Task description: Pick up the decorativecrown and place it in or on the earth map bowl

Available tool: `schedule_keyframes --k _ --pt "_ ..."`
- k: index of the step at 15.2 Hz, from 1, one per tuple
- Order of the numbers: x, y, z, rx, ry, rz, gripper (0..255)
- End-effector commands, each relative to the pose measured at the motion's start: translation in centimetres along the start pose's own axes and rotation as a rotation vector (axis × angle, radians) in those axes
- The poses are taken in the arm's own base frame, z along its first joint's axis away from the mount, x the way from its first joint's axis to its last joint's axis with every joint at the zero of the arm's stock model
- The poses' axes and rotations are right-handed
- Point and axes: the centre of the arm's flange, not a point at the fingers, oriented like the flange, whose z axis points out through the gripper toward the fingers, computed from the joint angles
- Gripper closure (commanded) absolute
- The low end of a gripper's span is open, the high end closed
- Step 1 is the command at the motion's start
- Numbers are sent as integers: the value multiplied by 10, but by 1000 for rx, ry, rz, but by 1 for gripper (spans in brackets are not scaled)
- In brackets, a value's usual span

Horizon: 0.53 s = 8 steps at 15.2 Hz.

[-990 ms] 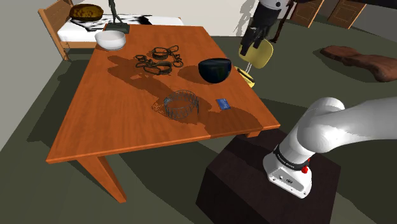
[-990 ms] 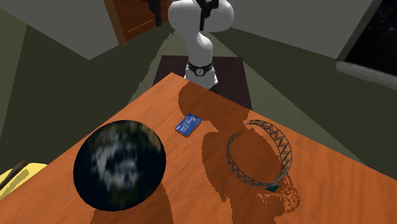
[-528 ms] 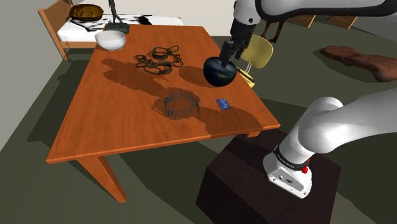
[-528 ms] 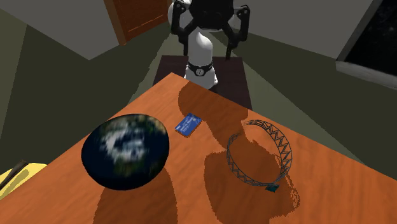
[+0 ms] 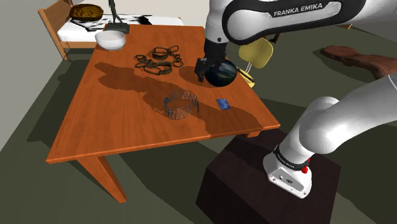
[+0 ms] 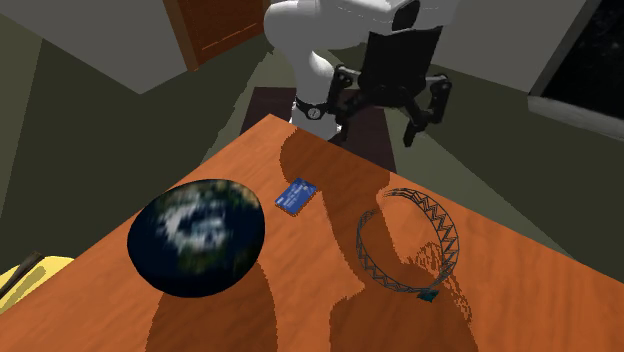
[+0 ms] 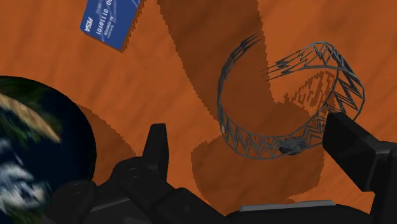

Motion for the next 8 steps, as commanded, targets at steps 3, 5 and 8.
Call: schedule_keyframes --k 3,5,8 --pt "20 -41 28 4 -13 -3 0" --pt "29 -61 43 6 -20 -4 0" --pt "43 -91 64 8 -30 -7 0"
